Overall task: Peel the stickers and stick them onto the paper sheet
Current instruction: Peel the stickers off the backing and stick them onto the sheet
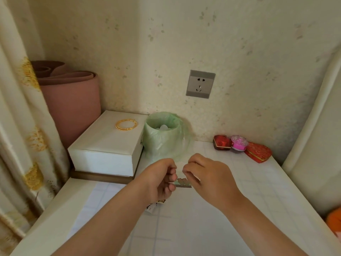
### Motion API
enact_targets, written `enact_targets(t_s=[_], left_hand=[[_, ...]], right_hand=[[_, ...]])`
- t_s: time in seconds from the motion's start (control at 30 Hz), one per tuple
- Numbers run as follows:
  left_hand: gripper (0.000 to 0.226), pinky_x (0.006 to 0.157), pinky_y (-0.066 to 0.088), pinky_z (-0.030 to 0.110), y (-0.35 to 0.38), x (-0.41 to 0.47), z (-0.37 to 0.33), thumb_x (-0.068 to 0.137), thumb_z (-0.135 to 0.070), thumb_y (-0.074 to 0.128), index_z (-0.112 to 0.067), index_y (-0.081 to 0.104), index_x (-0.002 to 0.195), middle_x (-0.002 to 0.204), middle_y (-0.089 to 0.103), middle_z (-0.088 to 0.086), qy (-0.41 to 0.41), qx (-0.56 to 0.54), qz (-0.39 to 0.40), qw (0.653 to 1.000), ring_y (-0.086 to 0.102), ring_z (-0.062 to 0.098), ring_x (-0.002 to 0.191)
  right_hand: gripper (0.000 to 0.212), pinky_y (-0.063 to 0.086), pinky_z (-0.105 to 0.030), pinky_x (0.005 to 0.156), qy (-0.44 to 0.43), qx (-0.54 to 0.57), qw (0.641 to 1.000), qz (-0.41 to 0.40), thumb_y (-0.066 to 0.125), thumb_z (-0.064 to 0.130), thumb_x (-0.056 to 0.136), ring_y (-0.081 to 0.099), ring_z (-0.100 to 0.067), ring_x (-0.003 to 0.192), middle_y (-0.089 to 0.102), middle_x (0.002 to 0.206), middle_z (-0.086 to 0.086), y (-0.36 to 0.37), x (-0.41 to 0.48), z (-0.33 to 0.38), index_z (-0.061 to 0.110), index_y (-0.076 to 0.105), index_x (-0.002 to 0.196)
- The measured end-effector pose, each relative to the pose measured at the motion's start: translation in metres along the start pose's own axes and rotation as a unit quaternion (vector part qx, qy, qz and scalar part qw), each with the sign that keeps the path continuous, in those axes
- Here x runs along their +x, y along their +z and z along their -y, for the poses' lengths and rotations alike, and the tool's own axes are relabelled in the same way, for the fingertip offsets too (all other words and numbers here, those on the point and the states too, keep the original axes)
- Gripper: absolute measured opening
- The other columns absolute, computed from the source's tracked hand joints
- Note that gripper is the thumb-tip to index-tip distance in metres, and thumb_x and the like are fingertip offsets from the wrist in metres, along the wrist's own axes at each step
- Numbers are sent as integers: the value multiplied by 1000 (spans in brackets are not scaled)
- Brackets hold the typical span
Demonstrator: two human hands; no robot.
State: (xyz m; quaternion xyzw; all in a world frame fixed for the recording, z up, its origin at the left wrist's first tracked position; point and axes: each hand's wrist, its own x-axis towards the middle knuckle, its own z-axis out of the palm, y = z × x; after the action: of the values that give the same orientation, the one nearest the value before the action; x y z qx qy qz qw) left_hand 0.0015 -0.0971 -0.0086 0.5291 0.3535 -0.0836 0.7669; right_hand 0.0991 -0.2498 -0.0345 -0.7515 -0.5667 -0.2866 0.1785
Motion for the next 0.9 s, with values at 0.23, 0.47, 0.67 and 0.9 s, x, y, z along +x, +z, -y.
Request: enact_targets(t_s=[0.23,0.47,0.67,0.9], left_hand=[[40,43,34,20,13,4,-3,92,-47,58,-14,61,70,65,63,1,54,-57,6,997,48,17,48],[16,67,53,27,27,10,14,91,-33,67,-19,72,99,96,76,-5,175,123,-64,975,71,10,71],[12,61,53,24,30,17,17,92,-25,68,-15,74,93,87,76,-2,194,124,-75,970,67,9,61],[11,55,47,20,19,33,15,90,-23,69,-23,70,79,73,74,-5,292,345,-119,884,63,10,59]], right_hand=[[10,43,-21,54,399,279,873,-14,73,24,87,51,-6,53,65,76,17,-4,-8,-7,29,72,78],[15,34,-28,52,589,560,582,27,70,24,92,49,-14,53,72,80,0,-14,-10,-15,10,77,93],[15,34,-27,53,582,553,594,51,68,24,93,48,-14,54,74,83,-1,-14,-12,-17,13,78,95],[18,42,-19,64,505,292,811,42,76,38,85,61,-2,70,68,78,10,-5,-16,-22,32,72,102]])
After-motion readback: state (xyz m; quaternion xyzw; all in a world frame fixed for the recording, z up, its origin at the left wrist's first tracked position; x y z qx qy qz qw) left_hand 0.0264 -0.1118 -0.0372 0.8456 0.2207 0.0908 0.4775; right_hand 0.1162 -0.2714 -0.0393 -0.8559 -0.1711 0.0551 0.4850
